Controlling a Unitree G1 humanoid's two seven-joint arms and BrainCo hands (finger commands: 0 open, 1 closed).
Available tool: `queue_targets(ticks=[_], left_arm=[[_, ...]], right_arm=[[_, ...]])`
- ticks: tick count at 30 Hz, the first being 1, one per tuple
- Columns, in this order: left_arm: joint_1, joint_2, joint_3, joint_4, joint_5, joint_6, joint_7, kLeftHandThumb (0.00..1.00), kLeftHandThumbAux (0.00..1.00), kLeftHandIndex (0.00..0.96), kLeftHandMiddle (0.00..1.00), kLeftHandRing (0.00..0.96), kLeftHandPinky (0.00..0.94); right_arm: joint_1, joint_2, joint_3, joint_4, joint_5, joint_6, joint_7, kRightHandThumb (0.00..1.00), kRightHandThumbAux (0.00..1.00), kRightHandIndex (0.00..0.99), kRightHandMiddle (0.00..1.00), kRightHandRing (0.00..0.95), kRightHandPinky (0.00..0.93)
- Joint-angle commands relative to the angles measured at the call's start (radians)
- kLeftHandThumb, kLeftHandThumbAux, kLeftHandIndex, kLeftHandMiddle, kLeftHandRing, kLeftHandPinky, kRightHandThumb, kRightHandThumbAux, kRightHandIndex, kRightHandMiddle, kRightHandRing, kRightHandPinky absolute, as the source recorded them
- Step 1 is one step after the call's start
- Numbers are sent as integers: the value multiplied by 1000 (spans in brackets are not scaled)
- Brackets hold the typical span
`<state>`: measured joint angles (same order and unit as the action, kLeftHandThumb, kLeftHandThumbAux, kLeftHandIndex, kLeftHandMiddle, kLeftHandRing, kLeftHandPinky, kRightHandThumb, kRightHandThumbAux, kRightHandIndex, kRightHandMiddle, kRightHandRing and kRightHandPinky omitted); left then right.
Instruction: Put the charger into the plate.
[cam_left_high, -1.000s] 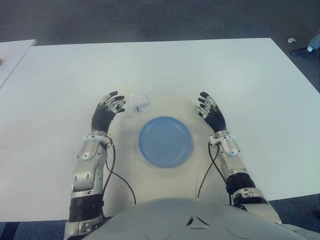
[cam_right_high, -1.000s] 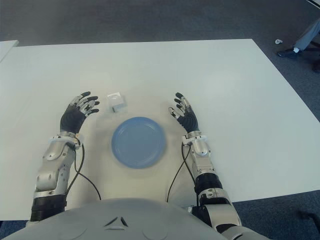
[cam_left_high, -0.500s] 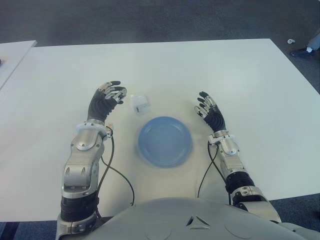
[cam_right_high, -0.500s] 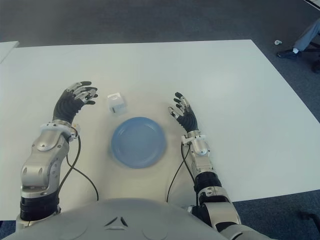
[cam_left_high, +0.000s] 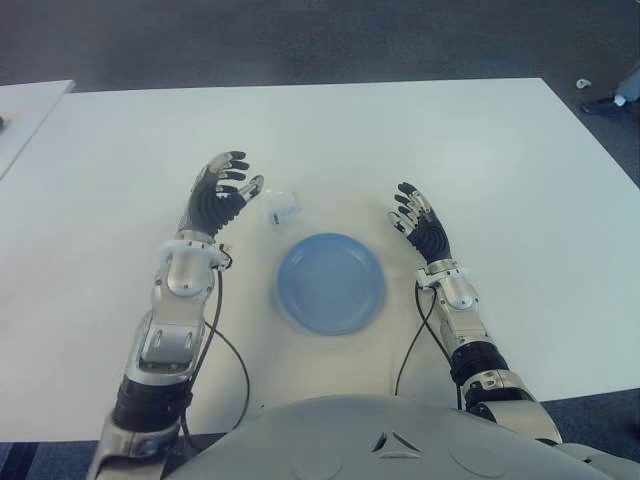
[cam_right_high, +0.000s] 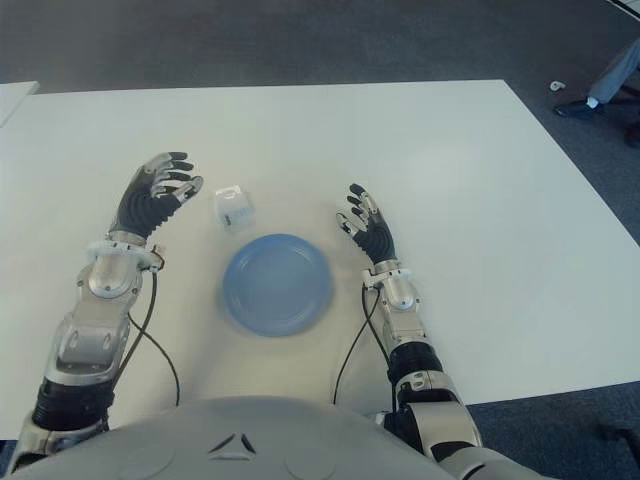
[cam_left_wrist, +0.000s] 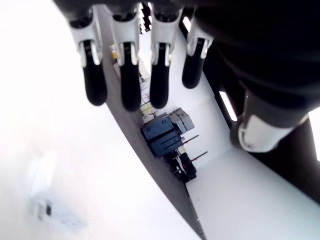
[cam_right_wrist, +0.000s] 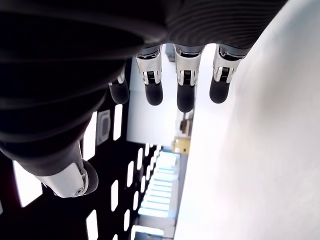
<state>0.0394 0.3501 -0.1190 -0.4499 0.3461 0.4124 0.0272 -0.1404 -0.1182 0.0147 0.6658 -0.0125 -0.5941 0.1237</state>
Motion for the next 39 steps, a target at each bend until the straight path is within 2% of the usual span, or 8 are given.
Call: queue_targets(ticks=[1,5,9,17,28,39], left_arm=[[-83,82,-94,176,148,-140,8,390,475,101,121,133,143],[-124,109,-124,290,224,-242,45,300,404,31,27,32,35],[-143,117,-137,359,286,-303,90,255,343,8,7,8,9],[-188,116,-174,454,418,-364,171,183,253,0,0,0,0],[-263,82,-203,602,488,-396,245,157,197,0,0,0,0],[-281,62,-224,663,490,-403,249,165,170,0,0,0,0]], right_arm=[[65,21,7,85,-6,27,7,114,634,10,97,99,104],[63,21,6,93,-6,22,7,114,633,14,98,102,109],[60,20,7,99,-11,18,3,111,633,15,102,104,106],[61,22,5,98,-7,16,4,105,625,17,113,114,113],[64,24,5,96,0,13,12,118,633,17,119,120,110],[72,25,6,85,-7,-3,5,107,649,21,148,152,133]])
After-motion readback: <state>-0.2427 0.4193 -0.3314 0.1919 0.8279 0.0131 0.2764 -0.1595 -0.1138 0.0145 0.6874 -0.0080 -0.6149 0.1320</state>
